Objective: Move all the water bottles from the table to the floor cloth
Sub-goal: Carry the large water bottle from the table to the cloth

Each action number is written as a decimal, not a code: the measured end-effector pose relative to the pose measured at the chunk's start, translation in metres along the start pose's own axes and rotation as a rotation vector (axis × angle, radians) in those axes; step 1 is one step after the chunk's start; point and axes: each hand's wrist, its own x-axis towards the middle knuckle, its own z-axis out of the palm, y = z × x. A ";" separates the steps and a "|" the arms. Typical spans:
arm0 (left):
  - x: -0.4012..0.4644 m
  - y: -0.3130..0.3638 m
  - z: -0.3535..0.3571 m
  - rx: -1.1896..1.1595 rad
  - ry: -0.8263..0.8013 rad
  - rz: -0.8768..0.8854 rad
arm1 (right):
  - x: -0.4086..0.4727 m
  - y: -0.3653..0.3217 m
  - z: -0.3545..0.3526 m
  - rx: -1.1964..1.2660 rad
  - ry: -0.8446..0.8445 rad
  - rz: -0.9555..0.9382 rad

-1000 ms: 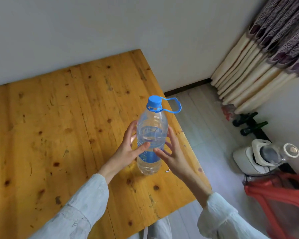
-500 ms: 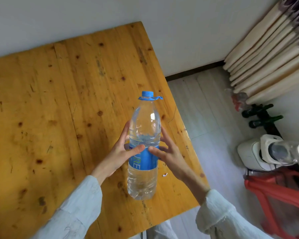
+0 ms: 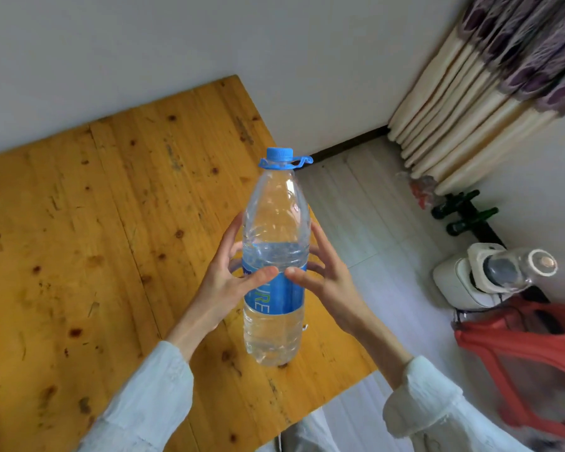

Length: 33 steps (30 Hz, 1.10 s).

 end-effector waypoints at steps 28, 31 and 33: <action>-0.366 0.015 0.310 0.208 -1.252 0.363 | -0.571 0.074 -0.027 0.174 1.245 -0.249; -0.443 -0.009 0.352 0.229 -1.378 0.357 | -0.658 0.104 -0.021 0.215 1.371 -0.237; -0.494 -0.026 0.378 0.225 -1.458 0.352 | -0.713 0.124 -0.015 0.231 1.454 -0.229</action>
